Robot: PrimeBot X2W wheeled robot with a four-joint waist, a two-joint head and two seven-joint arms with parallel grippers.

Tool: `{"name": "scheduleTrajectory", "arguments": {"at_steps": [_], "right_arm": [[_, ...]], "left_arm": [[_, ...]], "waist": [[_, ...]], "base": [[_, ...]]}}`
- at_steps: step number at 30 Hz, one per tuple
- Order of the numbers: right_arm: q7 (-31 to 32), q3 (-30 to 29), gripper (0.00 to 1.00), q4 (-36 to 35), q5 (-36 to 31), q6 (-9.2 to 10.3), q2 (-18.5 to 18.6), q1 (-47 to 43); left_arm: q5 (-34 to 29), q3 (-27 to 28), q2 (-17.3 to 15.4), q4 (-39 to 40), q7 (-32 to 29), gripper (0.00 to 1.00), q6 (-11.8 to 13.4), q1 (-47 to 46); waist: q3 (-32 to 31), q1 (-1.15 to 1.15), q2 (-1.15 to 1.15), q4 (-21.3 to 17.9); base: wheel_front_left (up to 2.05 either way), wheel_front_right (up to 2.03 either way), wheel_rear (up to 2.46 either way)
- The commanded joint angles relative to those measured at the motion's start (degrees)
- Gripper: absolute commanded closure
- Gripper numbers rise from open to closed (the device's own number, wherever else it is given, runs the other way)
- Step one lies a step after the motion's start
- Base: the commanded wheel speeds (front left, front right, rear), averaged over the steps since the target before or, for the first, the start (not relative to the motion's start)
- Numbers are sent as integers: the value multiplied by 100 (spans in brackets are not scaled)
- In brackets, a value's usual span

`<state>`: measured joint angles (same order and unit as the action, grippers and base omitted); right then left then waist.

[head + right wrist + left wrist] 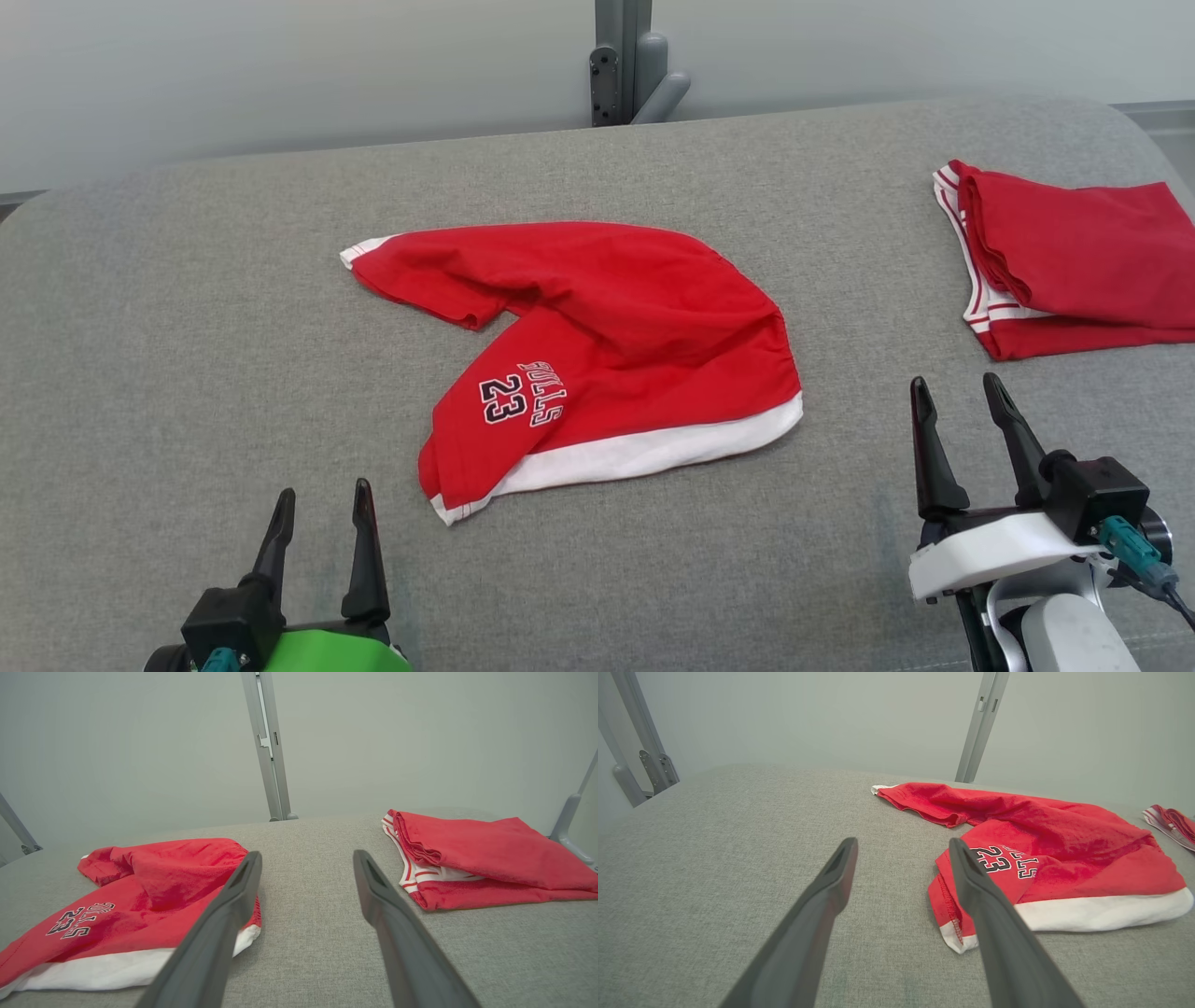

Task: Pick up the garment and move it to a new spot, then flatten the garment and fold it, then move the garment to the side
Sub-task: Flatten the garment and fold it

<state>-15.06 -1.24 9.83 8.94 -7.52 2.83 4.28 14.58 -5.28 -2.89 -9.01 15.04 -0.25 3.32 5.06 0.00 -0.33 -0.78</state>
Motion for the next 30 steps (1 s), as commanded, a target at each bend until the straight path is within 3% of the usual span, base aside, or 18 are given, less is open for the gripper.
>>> {"name": "scheduleTrajectory", "arguments": {"at_steps": [1,22,30], "right_arm": [[-18,13,0,-53,15,7,14,-69],[-18,114,0,-196,12,7,14,-215],[-18,193,0,-178,39,7,14,-219]], "left_arm": [[37,-1,-2,12,14,0,18,90],[-96,-47,-2,43,14,0,-19,219],[-235,-403,-3,-639,12,0,-275,52]], "waist": [[-20,0,33,-8],[-250,0,33,-29],[-270,0,33,-59]], "base": [[0,0,0],[0,0,0],[0,0,0]]}}
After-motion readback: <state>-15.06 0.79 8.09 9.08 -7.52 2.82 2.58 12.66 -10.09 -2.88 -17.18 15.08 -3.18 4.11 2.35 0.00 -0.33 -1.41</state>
